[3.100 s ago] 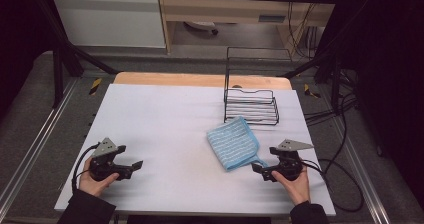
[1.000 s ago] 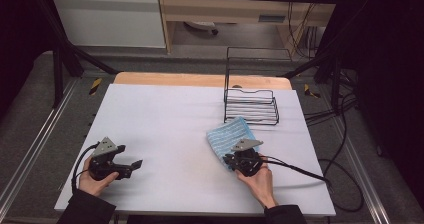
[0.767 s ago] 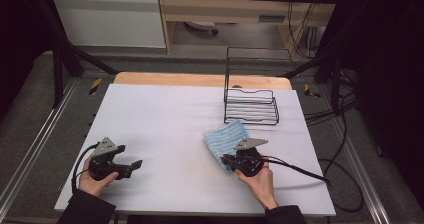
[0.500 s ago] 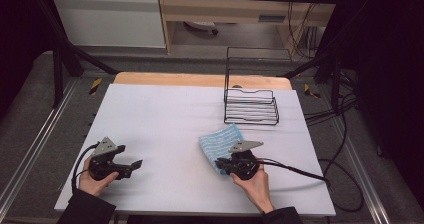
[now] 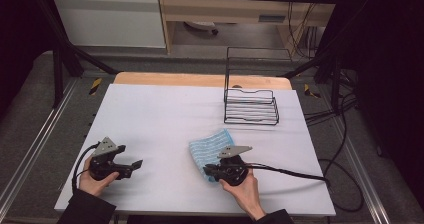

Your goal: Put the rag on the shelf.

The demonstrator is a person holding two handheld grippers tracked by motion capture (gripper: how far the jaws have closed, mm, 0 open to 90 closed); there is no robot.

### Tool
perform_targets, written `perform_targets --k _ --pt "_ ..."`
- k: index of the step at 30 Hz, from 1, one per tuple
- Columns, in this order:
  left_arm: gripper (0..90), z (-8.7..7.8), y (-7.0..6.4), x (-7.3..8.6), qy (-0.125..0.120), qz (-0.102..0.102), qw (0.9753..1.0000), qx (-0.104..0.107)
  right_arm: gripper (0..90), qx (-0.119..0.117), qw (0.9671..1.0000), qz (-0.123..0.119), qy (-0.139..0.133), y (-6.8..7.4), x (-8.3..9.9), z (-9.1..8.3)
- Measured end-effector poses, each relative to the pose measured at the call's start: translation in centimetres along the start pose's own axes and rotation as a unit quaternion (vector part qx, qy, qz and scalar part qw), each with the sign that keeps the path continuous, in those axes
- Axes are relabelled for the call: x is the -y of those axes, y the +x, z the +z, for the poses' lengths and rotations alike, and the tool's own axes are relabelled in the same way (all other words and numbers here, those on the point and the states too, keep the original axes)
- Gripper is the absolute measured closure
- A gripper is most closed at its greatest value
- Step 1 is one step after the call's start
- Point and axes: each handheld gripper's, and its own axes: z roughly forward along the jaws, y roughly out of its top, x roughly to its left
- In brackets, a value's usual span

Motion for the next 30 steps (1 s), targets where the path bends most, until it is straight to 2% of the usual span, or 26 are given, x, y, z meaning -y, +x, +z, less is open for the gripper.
perform_targets --k 5,7,12,15,19,23,27,30 --pt "10.6 0.0 0.0 0.0 0.000 0.000 1.0000 0.000 81.8 0.002 0.9999 -0.007 0.009 0.2 0.2 0.7" --pt "10.6 0.0 0.0 0.0 0.000 0.000 1.0000 0.000 78.2 -0.002 0.9999 -0.005 0.012 0.2 0.4 1.1" --pt "10.6 0.0 0.0 0.0 0.000 0.000 1.0000 0.000 62.5 -0.021 0.9998 0.000 0.003 0.1 0.2 1.0" --pt "10.6 0.0 0.0 0.0 0.000 0.000 1.0000 0.000 52.6 -0.017 0.9998 -0.004 -0.011 0.0 -0.3 0.3" --pt "10.6 -0.1 0.1 0.0 0.001 0.002 1.0000 0.000 43.5 0.011 0.9996 -0.011 -0.025 -0.8 -0.8 -1.0" --pt "10.7 -0.1 0.1 0.0 0.001 0.002 1.0000 0.001 39.1 0.056 0.9981 -0.007 -0.023 -2.7 -0.7 -2.6" --pt "10.7 0.0 0.0 0.0 0.001 0.000 1.0000 0.001 42.3 0.098 0.9951 0.001 -0.014 -4.9 0.2 -3.9" --pt "10.7 0.0 0.0 0.0 0.001 0.000 1.0000 0.001 45.9 0.107 0.9940 0.022 -0.004 -6.2 1.2 -4.2"
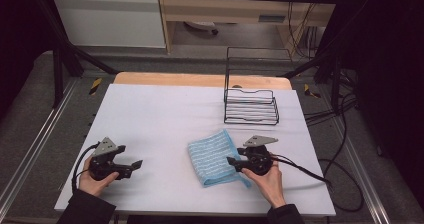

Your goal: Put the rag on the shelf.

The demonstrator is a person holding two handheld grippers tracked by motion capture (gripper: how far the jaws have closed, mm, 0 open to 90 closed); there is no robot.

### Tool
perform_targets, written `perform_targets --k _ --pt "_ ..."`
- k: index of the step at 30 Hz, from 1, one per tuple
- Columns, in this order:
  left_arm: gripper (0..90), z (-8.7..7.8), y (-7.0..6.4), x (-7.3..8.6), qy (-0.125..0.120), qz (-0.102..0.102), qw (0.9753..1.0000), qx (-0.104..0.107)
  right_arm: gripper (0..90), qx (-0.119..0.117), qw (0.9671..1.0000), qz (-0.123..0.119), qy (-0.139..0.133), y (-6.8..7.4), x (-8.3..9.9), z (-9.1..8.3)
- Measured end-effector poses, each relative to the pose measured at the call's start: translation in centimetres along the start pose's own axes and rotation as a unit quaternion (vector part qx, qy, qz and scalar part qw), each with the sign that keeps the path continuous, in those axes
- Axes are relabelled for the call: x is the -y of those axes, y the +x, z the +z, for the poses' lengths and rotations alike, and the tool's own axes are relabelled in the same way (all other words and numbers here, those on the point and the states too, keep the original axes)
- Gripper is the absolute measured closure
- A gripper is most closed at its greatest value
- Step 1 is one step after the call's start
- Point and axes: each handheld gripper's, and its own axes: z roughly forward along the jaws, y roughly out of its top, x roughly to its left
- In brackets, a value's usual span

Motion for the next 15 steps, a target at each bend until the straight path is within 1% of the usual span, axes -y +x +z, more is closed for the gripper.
perform_targets --k 3,4,6,9,12,15 --pt "10.6 0.0 0.0 0.0 0.000 0.000 1.0000 0.000 49.0 0.006 0.9998 0.005 0.019 -0.7 0.8 0.5" --pt "10.7 0.0 0.0 0.0 0.001 0.002 1.0000 0.000 49.9 0.004 0.9997 0.008 0.021 -0.9 0.9 0.6" --pt "10.7 -0.1 0.0 0.0 0.001 0.002 1.0000 0.001 51.7 -0.001 0.9994 0.021 0.027 -1.1 1.2 0.9" --pt "10.6 0.0 0.0 0.0 0.002 0.001 1.0000 0.001 54.1 -0.008 0.9991 0.025 0.033 -1.2 1.3 1.3" --pt "10.7 0.0 0.0 0.0 0.002 0.002 1.0000 0.001 55.3 -0.009 0.9989 0.029 0.035 -1.2 1.4 1.4" --pt "10.7 0.0 -0.1 0.0 0.001 0.000 1.0000 0.001 56.8 -0.017 0.9983 0.045 0.034 -1.3 1.6 1.7"
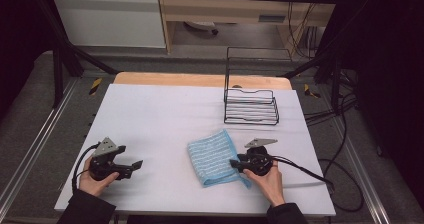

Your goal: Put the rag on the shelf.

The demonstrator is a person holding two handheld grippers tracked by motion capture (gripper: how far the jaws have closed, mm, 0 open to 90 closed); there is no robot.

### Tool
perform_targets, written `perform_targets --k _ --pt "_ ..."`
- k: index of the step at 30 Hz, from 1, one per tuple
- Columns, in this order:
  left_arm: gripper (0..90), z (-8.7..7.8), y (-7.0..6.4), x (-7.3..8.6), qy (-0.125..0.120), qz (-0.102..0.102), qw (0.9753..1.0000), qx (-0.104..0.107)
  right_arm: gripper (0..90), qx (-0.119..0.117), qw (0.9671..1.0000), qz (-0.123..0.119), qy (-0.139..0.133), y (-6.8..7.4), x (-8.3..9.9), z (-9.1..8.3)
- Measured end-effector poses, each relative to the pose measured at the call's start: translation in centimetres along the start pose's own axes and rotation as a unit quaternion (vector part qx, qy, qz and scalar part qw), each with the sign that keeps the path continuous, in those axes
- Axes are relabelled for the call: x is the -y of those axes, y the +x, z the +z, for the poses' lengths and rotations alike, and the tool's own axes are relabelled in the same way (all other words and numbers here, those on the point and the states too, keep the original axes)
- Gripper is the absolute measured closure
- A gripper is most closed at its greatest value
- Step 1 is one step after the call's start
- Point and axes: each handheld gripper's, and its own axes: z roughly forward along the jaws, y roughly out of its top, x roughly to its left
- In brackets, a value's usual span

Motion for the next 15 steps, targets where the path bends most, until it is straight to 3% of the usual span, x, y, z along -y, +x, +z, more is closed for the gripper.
perform_targets --k 5,6,15 --pt "10.7 0.02 0.00 0.00 0.000 0.000 1.0000 0.000 59.4 -0.001 1.0000 0.005 -0.001 -0.01 0.01 0.02" --pt "10.7 0.00 0.02 0.00 0.002 0.002 1.0000 0.000 64.6 -0.006 0.9999 0.014 0.004 0.02 -0.02 -0.03" --pt "10.7 -0.04 0.05 0.00 0.001 0.001 1.0000 0.001 79.7 -0.010 0.9993 0.037 0.004 0.31 -0.34 -0.53"
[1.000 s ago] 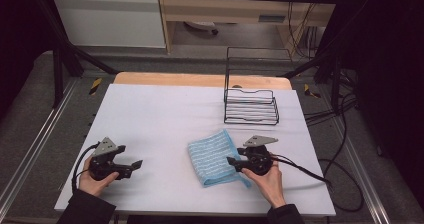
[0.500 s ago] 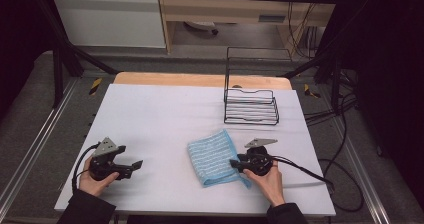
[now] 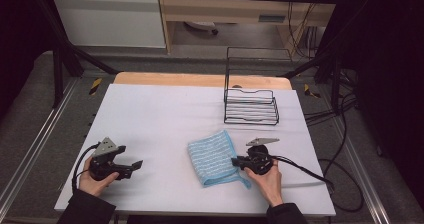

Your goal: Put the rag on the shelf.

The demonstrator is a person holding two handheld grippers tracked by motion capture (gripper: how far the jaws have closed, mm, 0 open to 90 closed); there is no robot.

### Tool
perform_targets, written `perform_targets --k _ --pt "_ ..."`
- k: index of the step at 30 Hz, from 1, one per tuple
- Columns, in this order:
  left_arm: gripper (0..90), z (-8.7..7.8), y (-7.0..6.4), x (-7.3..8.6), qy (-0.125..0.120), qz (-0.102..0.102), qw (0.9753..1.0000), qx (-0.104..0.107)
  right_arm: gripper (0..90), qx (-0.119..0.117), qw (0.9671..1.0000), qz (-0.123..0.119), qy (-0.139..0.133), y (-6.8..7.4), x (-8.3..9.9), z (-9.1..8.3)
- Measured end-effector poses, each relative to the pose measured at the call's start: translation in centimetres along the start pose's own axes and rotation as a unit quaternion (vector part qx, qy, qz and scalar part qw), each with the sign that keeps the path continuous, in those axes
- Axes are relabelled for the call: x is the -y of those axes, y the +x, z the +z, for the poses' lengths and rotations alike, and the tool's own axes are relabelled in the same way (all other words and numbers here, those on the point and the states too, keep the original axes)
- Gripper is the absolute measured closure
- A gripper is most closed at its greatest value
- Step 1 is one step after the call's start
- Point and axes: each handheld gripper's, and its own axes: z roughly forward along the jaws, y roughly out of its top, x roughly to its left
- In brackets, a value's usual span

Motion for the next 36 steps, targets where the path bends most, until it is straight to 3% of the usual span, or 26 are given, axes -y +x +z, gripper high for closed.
perform_targets --k 3,9,11,15,19,21,24,32,36 --pt "10.7 0.0 0.0 0.0 0.000 0.000 1.0000 0.000 80.7 0.002 1.0000 0.000 -0.001 0.3 -0.1 -0.2" --pt "10.7 0.0 0.0 0.0 0.000 -0.001 1.0000 0.000 81.7 -0.010 0.9996 0.025 -0.009 1.6 -0.1 -1.7" --pt "10.6 -0.1 0.0 0.0 -0.001 0.000 1.0000 0.000 81.7 -0.011 0.9993 0.037 0.001 2.3 0.4 -2.2" --pt "10.7 -0.1 0.0 0.0 -0.001 0.000 1.0000 -0.001 81.6 0.005 0.9993 0.035 0.014 2.8 1.2 -2.4" --pt "10.7 -0.1 0.0 0.0 0.000 -0.001 1.0000 -0.001 80.8 0.006 0.9992 0.035 0.018 2.7 1.6 -2.2" --pt "10.7 -0.1 -0.1 0.0 0.000 0.001 1.0000 -0.001 74.9 0.020 0.9993 0.012 0.029 2.3 2.0 -1.1" --pt "10.7 -0.1 0.0 0.0 -0.001 0.000 1.0000 -0.001 66.6 0.023 0.9996 -0.011 0.008 2.0 2.0 -1.1" --pt "10.7 0.1 -0.1 0.0 0.003 0.003 1.0000 -0.001 57.3 0.021 0.9990 -0.025 -0.031 1.3 0.9 -1.0" --pt "10.7 0.2 0.0 0.0 0.005 0.001 1.0000 -0.001 56.1 0.041 0.9973 -0.035 -0.050 -0.2 -1.0 0.2"
